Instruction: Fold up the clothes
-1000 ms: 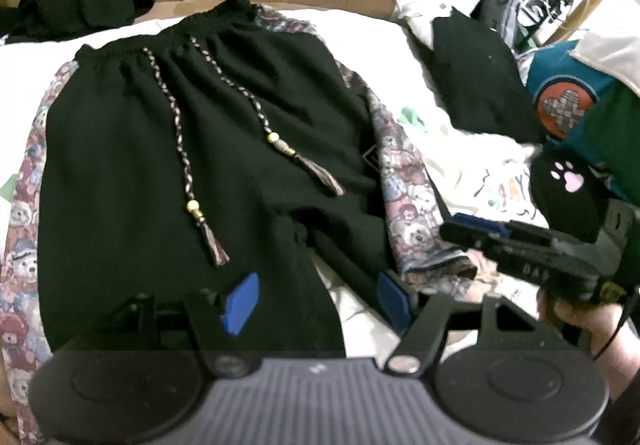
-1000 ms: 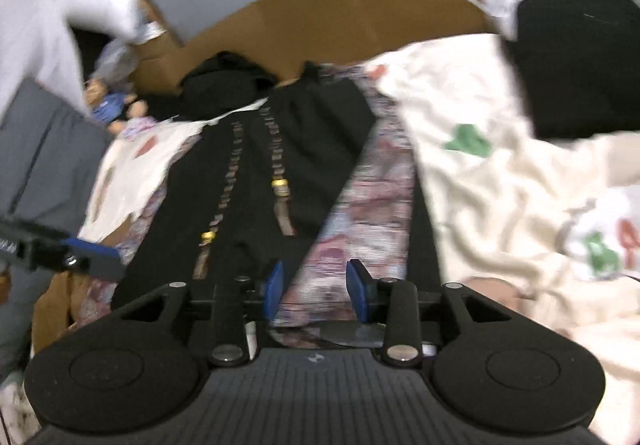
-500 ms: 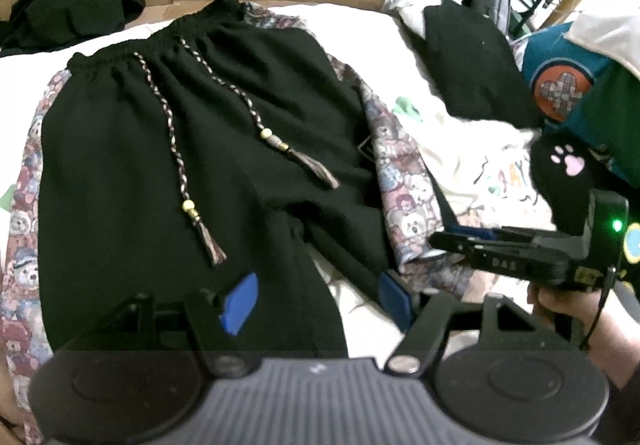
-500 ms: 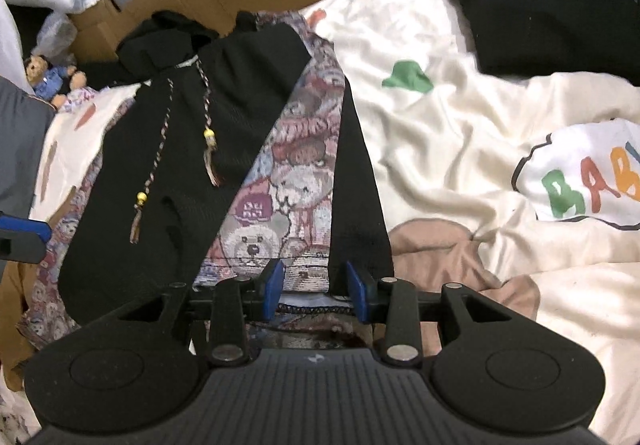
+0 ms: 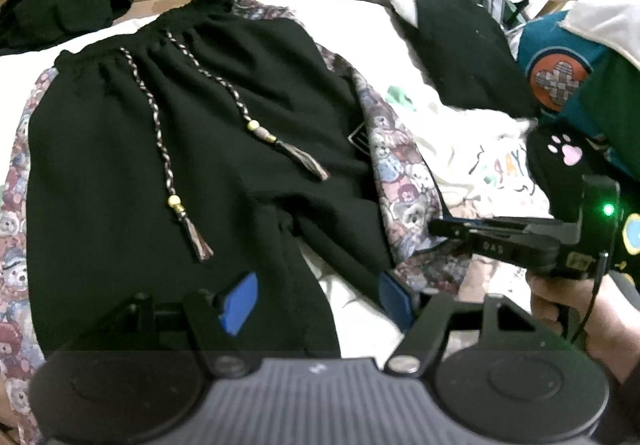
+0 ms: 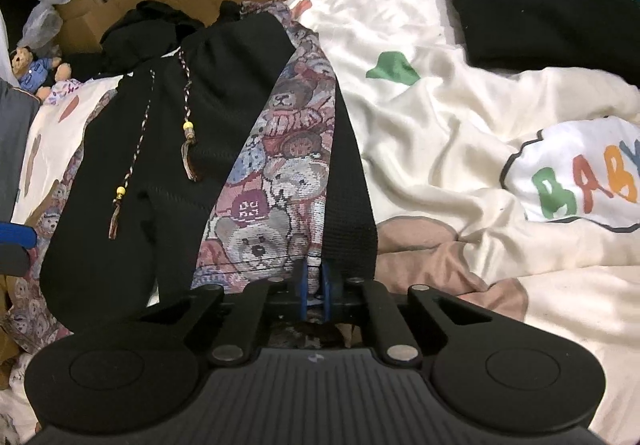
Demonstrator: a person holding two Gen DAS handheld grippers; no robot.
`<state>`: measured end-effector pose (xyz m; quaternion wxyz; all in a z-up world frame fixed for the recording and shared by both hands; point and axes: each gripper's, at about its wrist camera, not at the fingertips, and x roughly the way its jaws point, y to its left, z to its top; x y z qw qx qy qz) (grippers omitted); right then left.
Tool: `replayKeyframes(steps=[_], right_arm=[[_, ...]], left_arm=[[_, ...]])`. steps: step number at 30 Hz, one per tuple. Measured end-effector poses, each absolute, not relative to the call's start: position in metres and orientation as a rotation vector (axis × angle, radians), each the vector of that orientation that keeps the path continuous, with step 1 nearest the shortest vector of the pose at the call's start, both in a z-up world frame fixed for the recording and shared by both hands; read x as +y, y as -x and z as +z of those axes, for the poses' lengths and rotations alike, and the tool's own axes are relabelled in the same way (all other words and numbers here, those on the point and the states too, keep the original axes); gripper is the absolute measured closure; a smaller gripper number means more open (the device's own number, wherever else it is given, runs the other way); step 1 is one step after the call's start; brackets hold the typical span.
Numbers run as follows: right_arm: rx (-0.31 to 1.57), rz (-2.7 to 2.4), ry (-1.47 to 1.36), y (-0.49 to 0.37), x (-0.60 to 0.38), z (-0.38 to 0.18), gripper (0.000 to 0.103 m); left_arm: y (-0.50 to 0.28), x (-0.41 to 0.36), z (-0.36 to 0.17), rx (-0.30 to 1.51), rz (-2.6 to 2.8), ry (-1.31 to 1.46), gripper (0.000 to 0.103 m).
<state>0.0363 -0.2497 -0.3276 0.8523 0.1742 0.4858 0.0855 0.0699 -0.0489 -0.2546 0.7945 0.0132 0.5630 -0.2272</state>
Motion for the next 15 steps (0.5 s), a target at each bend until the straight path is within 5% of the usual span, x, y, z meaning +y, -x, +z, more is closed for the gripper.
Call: replayKeyframes(steps=[15], right_arm=[[0.943,0.019,-0.356,-0.024,-0.321,-0.296,0.098]], left_arm=[[-0.074,-0.077,-0.251,1.204,-0.521,-0.051,0.032]])
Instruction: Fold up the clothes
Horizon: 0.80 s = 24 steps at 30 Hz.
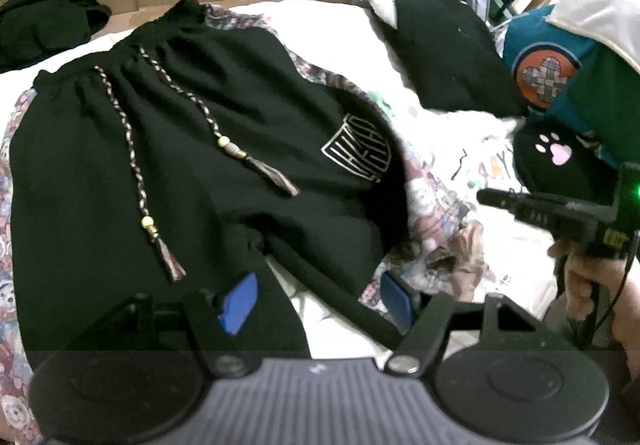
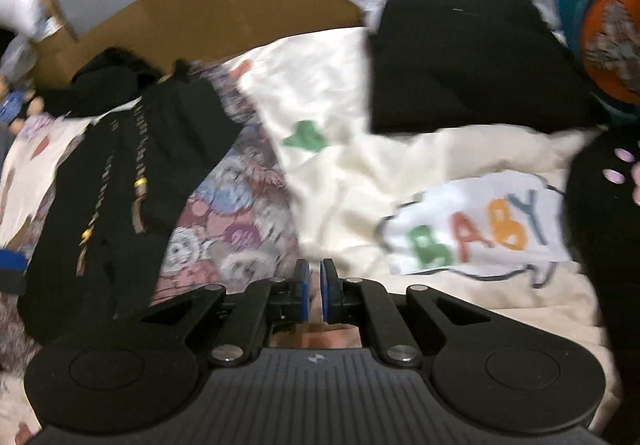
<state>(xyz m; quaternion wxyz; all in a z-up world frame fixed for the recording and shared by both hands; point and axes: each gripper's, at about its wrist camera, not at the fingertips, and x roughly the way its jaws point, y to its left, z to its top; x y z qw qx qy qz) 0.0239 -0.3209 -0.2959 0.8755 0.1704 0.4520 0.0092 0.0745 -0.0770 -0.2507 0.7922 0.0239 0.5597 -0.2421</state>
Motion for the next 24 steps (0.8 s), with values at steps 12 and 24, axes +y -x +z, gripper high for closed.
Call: replayKeyframes(steps=[12,24], right_arm=[[0.970,0.037,-0.618,-0.030,-0.359,-0.323,0.091],[1.013,0.028,-0.731,-0.037,-0.354,-0.344,0.054]], left_arm=[[-0.076,-0.092,-0.268,1.255,-0.526,-0.086,0.032],[-0.075,-0.089,-0.268,1.259,-0.524,-0.090,0.031]])
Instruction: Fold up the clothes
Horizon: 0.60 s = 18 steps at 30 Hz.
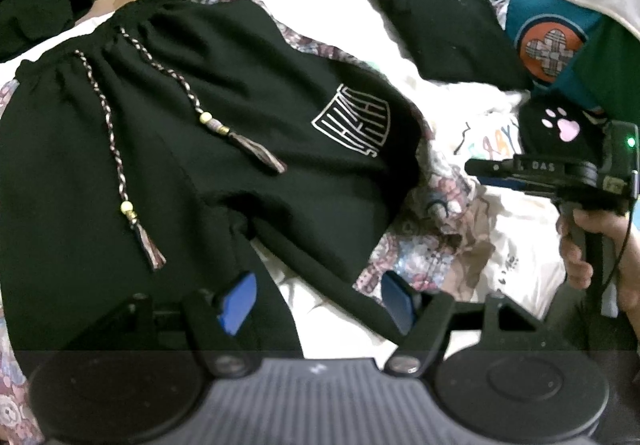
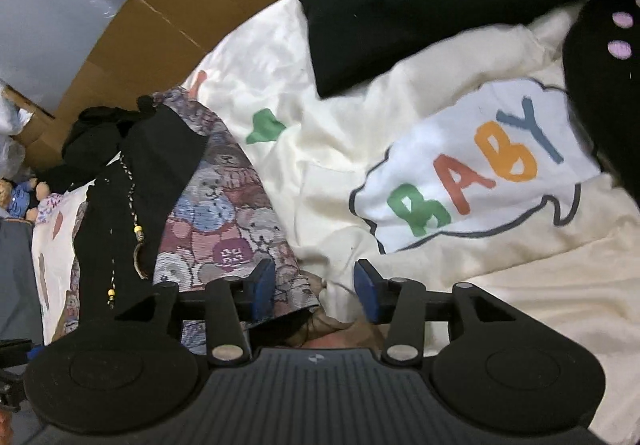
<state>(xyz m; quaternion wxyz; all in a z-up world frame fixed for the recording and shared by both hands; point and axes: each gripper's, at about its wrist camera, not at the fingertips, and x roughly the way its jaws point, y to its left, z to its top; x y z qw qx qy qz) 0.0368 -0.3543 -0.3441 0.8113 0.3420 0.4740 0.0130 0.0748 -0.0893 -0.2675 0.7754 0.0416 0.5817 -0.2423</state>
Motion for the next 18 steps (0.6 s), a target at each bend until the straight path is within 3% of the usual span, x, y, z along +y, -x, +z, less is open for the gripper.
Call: replayKeyframes(steps=[15,17,18], right_arm=[[1.034,0.111,-0.645,-0.047,-0.330,-0.355,0.056],[1.034,0.108,-0.642,-0.047,-0.329,-0.356,0.067],[1.037,0.106,-0.637,-0.047,-0.329,-0.357,0.080]], left_arm=[[-0.073,-0.082,-0.273,1.277,-0.522,-0.079,0.031],[-0.072,-0.083,-0.274,1.277,-0.529,-0.080,0.031],[-0.072,-0.083,-0.274,1.278,-0.530,-0.083,0.031]])
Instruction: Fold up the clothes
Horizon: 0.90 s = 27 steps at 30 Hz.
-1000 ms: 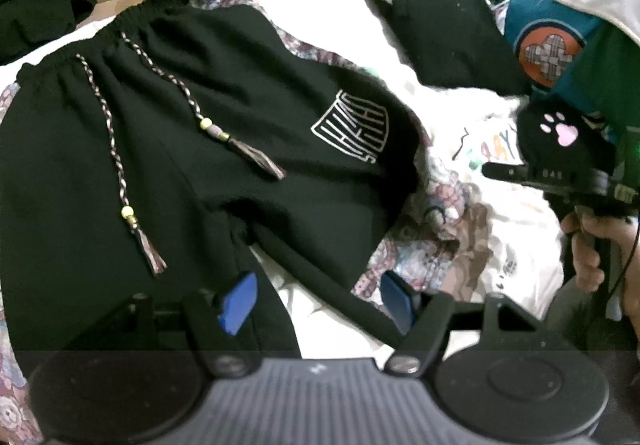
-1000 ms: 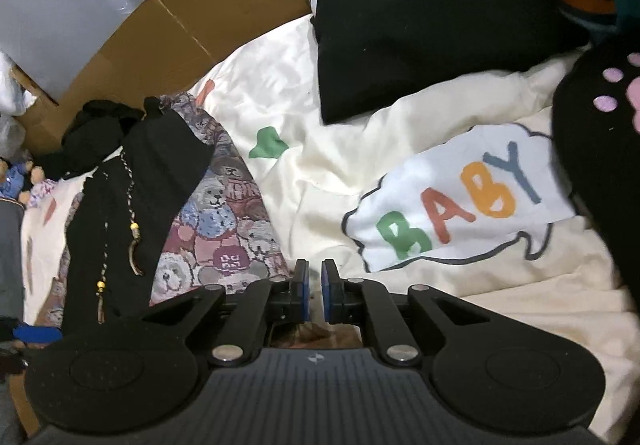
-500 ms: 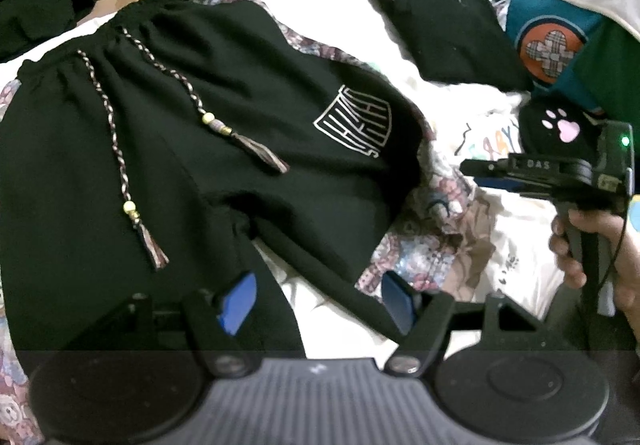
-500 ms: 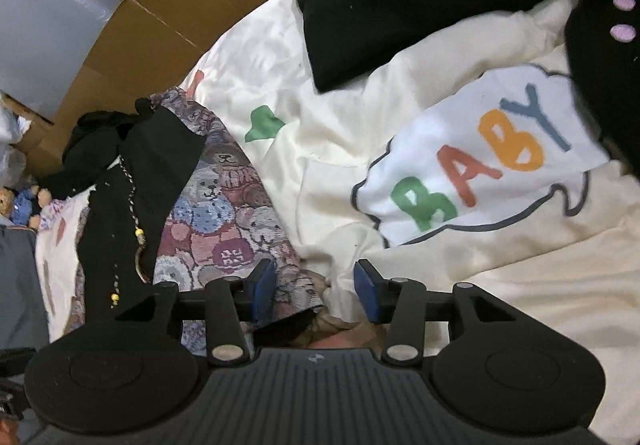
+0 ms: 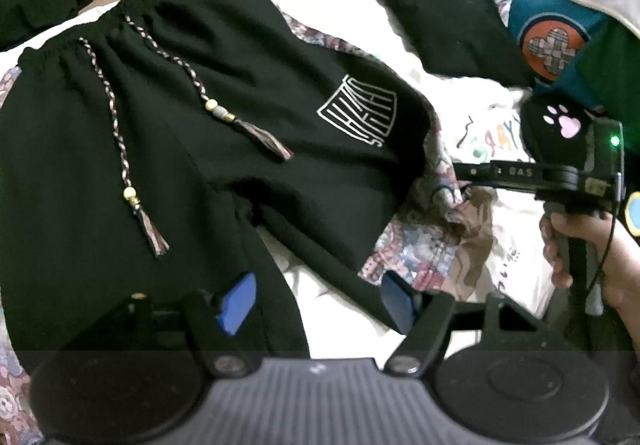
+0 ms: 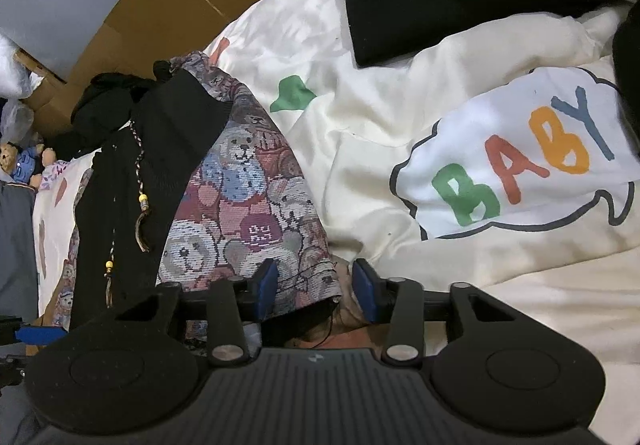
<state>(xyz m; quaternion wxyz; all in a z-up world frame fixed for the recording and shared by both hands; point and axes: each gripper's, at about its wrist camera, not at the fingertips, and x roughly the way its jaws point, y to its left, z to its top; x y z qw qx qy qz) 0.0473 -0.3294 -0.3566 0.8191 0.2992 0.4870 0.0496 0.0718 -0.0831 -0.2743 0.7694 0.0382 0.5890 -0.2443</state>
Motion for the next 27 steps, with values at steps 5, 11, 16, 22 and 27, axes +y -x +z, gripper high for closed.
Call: replayKeyframes(steps=[5,11,16,22,27], right_arm=[[1.039,0.117,-0.640,-0.046,-0.331,-0.355,0.097],[0.996,0.136,-0.631,-0.041,-0.332,-0.342,0.097],[0.983,0.135,-0.649,-0.040,-0.335,-0.340,0.097],[0.968,0.133,-0.666,-0.037,-0.336,-0.338,0.097],[0.957,0.131,-0.674,-0.033,-0.339,-0.336,0.097]], left_arm=[[-0.070,-0.084,-0.275,1.276,-0.530,-0.090,0.031],[-0.057,-0.084,-0.276,1.263,-0.484,-0.087,0.031],[-0.053,-0.082,-0.276,1.241,-0.408,-0.019,0.031],[-0.052,-0.092,-0.276,1.176,-0.325,0.090,0.031],[-0.050,-0.103,-0.286,1.187,-0.274,0.102,0.031]])
